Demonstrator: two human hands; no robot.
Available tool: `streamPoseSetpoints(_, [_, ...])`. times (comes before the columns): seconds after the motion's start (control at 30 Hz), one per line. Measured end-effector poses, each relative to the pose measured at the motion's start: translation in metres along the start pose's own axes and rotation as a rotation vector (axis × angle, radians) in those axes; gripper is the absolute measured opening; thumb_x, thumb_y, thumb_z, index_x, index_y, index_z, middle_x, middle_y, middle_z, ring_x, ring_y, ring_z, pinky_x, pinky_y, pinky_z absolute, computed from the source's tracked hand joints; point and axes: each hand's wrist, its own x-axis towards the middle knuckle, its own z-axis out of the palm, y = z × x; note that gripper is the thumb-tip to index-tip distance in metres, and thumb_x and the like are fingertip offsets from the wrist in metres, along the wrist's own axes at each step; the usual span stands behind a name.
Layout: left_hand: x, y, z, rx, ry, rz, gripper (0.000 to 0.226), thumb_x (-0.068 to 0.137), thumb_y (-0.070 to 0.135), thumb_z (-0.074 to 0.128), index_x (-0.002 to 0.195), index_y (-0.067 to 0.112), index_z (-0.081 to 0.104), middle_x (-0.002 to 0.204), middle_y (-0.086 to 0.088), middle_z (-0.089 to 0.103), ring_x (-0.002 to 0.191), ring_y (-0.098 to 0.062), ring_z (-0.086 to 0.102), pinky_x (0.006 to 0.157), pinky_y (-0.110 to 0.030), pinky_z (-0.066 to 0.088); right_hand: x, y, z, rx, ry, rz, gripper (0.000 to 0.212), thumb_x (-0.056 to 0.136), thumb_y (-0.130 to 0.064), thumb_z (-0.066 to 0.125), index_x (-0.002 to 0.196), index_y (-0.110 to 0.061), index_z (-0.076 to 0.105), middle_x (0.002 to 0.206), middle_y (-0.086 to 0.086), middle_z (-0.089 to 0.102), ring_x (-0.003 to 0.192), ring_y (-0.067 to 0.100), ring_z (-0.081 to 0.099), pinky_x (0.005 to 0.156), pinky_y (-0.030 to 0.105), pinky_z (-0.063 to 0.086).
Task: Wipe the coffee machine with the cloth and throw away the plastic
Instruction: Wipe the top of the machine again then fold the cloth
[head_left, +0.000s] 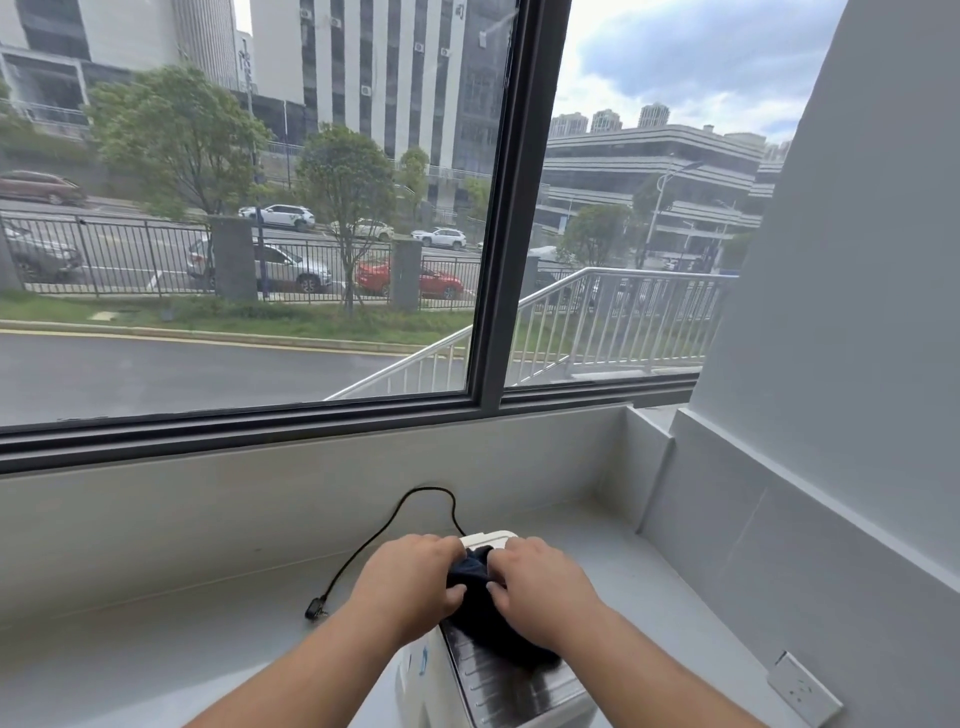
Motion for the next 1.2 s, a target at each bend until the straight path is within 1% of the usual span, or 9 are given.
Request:
streamPoseSetpoints(0.23, [0.005,0.006,-0.001,-0.040,-0.022,-0.029,0.040,0.090,0.043,0.057,0.129,0.035,0.058,0.122,0.008,0.069,0.114,-0.019,0.063,0.086,-0.035,0.050,0.003,0.001,-0.015,0.125,0.090,-0.028,0.016,0.103,-0.034,0.040,0.102,-0.020,0.048,0.098,0.009,0.069,0.092,0.036,0.062,0.065,0.039,0.034])
streamPoseSetpoints(0.47, [0.006,0.024,-0.016,-0.114,-0.046,-0.084,0.014,0.086,0.035,0.051,0.094,0.025,0.045,0.096,0.001,0.069,0.091,-0.029,0.065,0.065,-0.038,0.042,0.016,0.015,-0.048,0.358,0.229,-0.009,0.014,0.107,-0.034,0.040,0.096,-0.027,0.038,0.093,0.003,0.068,0.085,0.037,0.063,0.069,0.045,0.046])
streamPoseSetpoints(0.6, [0.015,0.033,-0.030,-0.488,0.034,-0.264,0.007,0.089,0.031,0.047,0.083,0.027,0.047,0.078,0.005,0.064,0.072,-0.018,0.058,0.063,-0.036,0.044,0.028,0.030,-0.068,0.441,0.327,-0.005,0.015,0.107,-0.034,0.043,0.099,-0.022,0.047,0.089,0.002,0.066,0.083,0.036,0.062,0.073,0.047,0.048])
streamPoseSetpoints(0.7, [0.026,0.040,-0.048,-0.793,0.149,-0.409,0.013,0.093,0.027,0.047,0.092,0.026,0.061,0.087,0.005,0.070,0.083,-0.016,0.064,0.072,-0.035,0.049,0.037,0.040,-0.076,0.526,0.341,0.030,0.017,0.107,-0.042,0.043,0.108,-0.026,0.048,0.099,-0.004,0.069,0.092,0.028,0.063,0.073,0.043,0.047])
streamPoseSetpoints(0.8, [0.036,0.043,-0.064,-1.054,0.255,-0.514,0.017,0.100,0.024,0.050,0.099,0.023,0.067,0.097,-0.002,0.074,0.089,-0.018,0.067,0.075,-0.035,0.052,0.042,0.050,-0.074,0.530,0.302,0.048,0.037,0.106,-0.056,0.038,0.120,-0.025,0.050,0.115,-0.005,0.064,0.104,0.024,0.061,0.078,0.040,0.045])
streamPoseSetpoints(0.9, [0.039,0.041,-0.077,-1.305,0.299,-0.614,0.021,0.100,0.035,0.055,0.105,0.023,0.072,0.102,-0.009,0.079,0.093,-0.026,0.075,0.083,-0.044,0.062,0.046,0.056,-0.069,0.533,0.190,0.013,0.045,0.102,-0.067,0.028,0.091,-0.029,0.050,0.098,-0.004,0.061,0.094,0.024,0.057,0.079,0.042,0.047])
streamPoseSetpoints(1.0, [0.039,0.041,-0.088,-1.454,0.302,-0.639,0.022,0.099,0.038,0.059,0.102,0.024,0.076,0.102,-0.011,0.080,0.088,-0.027,0.077,0.077,-0.040,0.060,0.050,0.053,-0.063,0.547,0.050,-0.106,0.066,0.096,-0.074,0.017,0.075,-0.024,0.053,0.084,-0.001,0.064,0.087,0.023,0.060,0.079,0.042,0.050])
streamPoseSetpoints(1.13, [0.040,0.047,-0.096,-1.539,0.371,-0.686,0.030,0.105,0.041,0.055,0.112,0.019,0.075,0.104,-0.012,0.081,0.093,-0.029,0.078,0.089,-0.050,0.061,0.059,0.036,-0.062,0.931,-0.106,-0.023,0.071,0.079,-0.086,0.022,0.072,-0.032,0.068,0.087,-0.007,0.072,0.090,0.018,0.065,0.076,0.031,0.045])
streamPoseSetpoints(1.2, [0.038,0.050,-0.099,-1.563,0.361,-0.723,0.037,0.109,0.045,0.045,0.116,0.021,0.072,0.105,-0.009,0.081,0.094,-0.028,0.079,0.078,-0.045,0.066,0.065,0.025,-0.062,1.165,-0.173,0.019,0.072,0.072,-0.092,0.035,0.086,-0.036,0.079,0.096,-0.007,0.079,0.091,0.012,0.071,0.083,0.032,0.051])
